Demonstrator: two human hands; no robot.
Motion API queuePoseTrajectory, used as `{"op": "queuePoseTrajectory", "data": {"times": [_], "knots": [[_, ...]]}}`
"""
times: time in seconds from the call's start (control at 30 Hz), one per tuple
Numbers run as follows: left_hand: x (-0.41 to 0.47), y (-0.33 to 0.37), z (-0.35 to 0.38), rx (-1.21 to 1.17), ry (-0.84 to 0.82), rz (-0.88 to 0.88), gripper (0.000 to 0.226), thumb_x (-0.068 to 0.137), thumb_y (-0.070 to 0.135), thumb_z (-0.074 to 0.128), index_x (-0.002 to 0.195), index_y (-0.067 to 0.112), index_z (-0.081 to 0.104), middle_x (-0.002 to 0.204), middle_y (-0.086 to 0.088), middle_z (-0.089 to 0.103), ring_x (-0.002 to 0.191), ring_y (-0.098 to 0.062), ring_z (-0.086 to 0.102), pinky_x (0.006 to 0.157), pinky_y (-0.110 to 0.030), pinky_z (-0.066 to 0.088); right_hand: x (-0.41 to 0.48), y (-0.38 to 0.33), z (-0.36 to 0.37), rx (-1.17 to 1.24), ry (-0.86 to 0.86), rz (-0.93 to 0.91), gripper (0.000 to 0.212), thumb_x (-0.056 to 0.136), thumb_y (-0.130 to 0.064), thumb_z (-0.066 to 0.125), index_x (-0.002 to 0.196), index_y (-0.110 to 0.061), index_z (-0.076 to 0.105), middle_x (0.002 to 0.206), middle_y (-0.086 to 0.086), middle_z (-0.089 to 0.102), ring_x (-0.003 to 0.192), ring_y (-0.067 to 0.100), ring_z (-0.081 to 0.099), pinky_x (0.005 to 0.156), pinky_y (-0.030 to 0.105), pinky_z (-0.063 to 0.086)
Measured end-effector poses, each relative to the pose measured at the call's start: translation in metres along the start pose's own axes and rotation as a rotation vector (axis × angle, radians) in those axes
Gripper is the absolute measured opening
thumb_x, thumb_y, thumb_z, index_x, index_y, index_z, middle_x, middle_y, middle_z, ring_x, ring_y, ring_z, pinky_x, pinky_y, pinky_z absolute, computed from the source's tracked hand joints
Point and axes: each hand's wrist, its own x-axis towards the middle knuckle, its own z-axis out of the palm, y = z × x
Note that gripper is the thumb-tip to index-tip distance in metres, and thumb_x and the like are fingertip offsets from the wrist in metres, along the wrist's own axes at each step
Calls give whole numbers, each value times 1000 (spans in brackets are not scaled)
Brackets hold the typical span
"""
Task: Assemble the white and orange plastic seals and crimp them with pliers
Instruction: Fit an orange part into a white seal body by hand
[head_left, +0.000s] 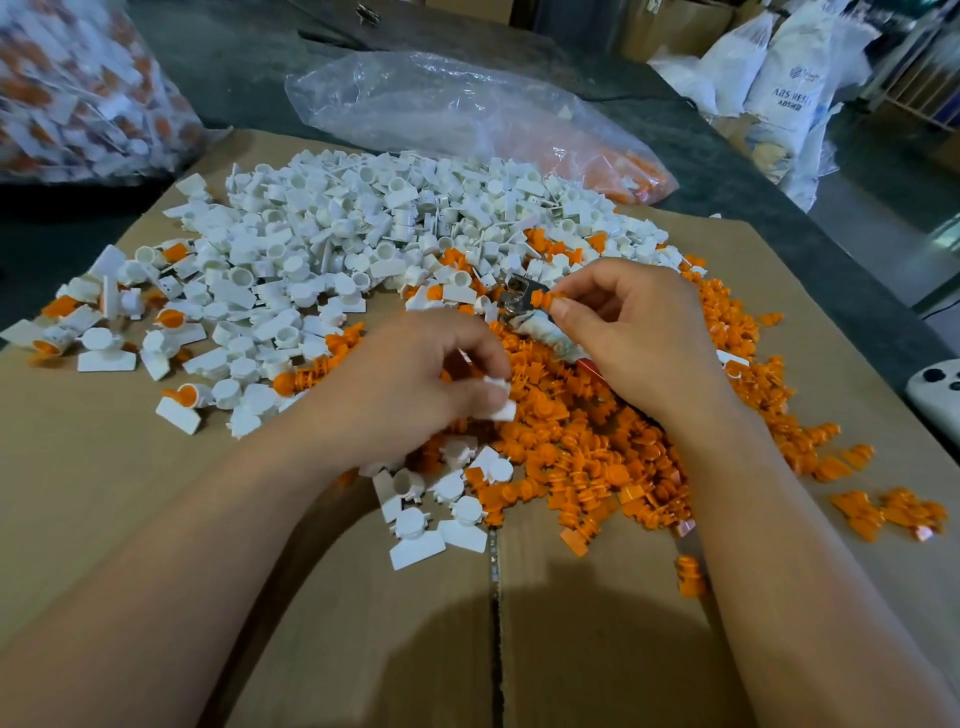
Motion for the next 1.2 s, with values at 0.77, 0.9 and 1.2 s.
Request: {"op": "queuePoseTrajectory", "data": {"times": [0.77,0.9,1.2], "knots": [[6,4,-4,-881,194,-261,22,61,10,62,82,5,65,65,-5,68,60,-12,65,53,-16,52,-12,-22,11,150,-73,-63,22,79,-15,67,63,-26,57,58,-5,61,53,11,56,48,18,43],[6,5,-2,-859,199,-250,21,61,10,63,81,4,66,66,-7,66,58,-12,63,55,-17,52,-12,-21,12,139,-71,-63,25,79,-15,67,61,-28,55,53,-10,57,49,2,51,47,11,38],[6,3,0,-843,250,-248,19,60,11,64,78,4,65,62,-4,67,58,-12,65,55,-17,53,-14,-24,18,123,-61,-28,24,81,-17,64,62,-26,54,59,-5,62,51,7,54,45,13,38]]}}
